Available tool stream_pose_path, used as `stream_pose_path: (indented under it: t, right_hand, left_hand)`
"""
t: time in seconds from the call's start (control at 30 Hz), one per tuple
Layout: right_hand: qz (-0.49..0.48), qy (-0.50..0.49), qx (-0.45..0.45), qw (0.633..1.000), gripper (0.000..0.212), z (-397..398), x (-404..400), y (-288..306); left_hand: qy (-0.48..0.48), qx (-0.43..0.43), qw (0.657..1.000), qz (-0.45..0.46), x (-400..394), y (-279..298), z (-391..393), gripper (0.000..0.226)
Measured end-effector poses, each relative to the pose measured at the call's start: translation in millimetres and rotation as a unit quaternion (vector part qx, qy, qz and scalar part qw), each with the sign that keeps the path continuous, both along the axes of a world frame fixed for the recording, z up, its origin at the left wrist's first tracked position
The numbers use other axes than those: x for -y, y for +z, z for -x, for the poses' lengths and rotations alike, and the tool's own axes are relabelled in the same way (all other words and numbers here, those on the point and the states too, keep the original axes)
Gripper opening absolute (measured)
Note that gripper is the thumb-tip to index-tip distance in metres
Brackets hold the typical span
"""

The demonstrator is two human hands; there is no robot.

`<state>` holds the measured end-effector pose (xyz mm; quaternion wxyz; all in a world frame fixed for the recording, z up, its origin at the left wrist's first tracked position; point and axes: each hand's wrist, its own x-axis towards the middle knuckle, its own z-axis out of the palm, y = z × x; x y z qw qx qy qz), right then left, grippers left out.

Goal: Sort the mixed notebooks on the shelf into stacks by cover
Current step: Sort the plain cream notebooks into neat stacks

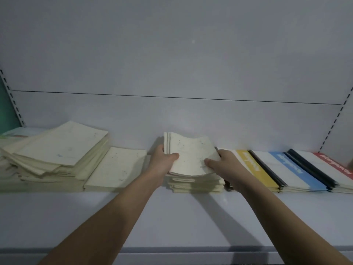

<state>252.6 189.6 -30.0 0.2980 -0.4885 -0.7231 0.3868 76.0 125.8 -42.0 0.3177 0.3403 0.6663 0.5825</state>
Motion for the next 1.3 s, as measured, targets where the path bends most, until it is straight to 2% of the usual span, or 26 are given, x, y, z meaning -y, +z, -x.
stream_pose_path:
  t: [0.1, 0.17, 0.23, 0.43, 0.53, 0.6, 0.67, 0.73, 0.87, 0.97, 1.07, 1.3]
  right_hand:
    - [-0.06, 0.03, 0.175, 0.982, 0.031, 1.0, -16.5, -12.0]
    - [-0.066, 0.042, 0.199, 0.977, 0.036, 2.8, -24.2, -20.2]
    - [-0.047, 0.06, 0.174, 0.982, 0.036, 4.0, -29.1, -26.4]
    - [-0.064, 0.094, 0.178, 0.978, 0.033, 1.2, -45.1, -35.1]
    - [-0.128, 0.082, 0.141, 0.978, 0.031, -3.6, -50.7, -32.6]
    - [-0.194, 0.064, 0.091, 0.975, 0.035, -4.8, -46.4, -21.8]
    - [-0.224, 0.066, 0.031, 0.972, 0.036, -2.0, -33.8, -5.8]
    - [-0.232, 0.096, -0.017, 0.968, 0.029, 7.0, -18.6, 8.9]
    - [-0.2, 0.203, -0.017, 0.958, 0.018, 39.4, 17.0, 21.1]
    - [-0.191, 0.268, 0.021, 0.944, 0.018, 66.6, 44.5, 14.4]
    - [-0.211, 0.31, 0.092, 0.922, 0.023, 107.2, 72.9, -6.3]
    - [-0.295, 0.267, 0.254, 0.882, 0.065, 199.2, 107.3, -50.7]
  left_hand:
    - [0.018, -0.059, 0.997, 0.045, -5.8, -5.0, -11.6, 0.041]
    - [-0.001, -0.056, 0.997, 0.044, -10.3, -9.7, -17.1, 0.048]
    - [-0.005, -0.057, 0.997, 0.05, -15.8, -13.0, -17.9, 0.049]
    - [-0.037, -0.041, 0.997, 0.061, -21.8, -9.0, -16.1, 0.043]
    - [-0.038, -0.037, 0.998, 0.029, -14.2, -1.2, -15.4, 0.028]
    - [-0.018, -0.076, 0.997, 0.027, -5.4, 4.2, -9.9, 0.023]
    - [0.002, -0.114, 0.993, 0.03, 6.6, 8.1, 1.1, 0.041]
    - [0.016, -0.152, 0.988, 0.031, 19.3, 11.0, 14.9, 0.048]
    - [0.035, -0.243, 0.969, 0.035, 45.4, 10.3, 49.0, 0.038]
    - [0.068, -0.311, 0.946, 0.055, 65.4, 2.8, 70.2, 0.029]
    - [0.098, -0.34, 0.934, 0.058, 95.8, -12.8, 90.2, 0.025]
    - [0.109, -0.317, 0.941, 0.035, 153.8, -35.2, 139.4, 0.023]
